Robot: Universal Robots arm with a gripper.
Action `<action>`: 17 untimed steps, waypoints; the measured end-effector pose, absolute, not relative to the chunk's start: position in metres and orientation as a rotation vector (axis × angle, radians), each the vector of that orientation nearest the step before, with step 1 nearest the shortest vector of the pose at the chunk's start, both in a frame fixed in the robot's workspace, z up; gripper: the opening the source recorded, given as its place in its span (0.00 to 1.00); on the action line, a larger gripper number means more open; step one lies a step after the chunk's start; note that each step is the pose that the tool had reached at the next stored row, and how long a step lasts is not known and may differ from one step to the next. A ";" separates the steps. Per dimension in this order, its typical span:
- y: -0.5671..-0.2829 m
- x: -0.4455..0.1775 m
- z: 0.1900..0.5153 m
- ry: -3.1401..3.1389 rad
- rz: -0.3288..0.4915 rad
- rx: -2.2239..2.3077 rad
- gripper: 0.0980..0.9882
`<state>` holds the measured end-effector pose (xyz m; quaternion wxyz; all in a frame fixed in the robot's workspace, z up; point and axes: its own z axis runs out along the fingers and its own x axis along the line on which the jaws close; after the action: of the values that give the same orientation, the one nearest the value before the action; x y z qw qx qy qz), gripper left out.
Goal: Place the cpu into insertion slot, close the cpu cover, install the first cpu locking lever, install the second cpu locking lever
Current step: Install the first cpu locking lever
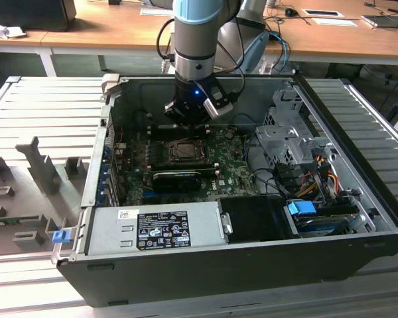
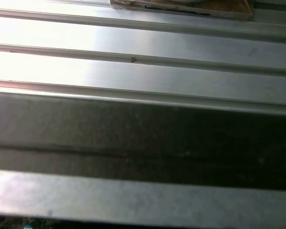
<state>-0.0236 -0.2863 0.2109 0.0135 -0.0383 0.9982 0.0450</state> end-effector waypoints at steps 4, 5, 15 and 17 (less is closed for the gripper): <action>-0.286 -0.023 0.208 3.109 0.138 -0.119 0.01; -0.286 -0.023 0.208 3.109 0.136 -0.119 0.01; -0.286 -0.022 0.204 3.111 0.116 -0.120 0.01; -0.286 -0.022 0.203 3.111 0.115 -0.120 0.01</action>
<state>-0.0220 -0.2862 0.2026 0.0133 -0.0385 0.9985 0.0370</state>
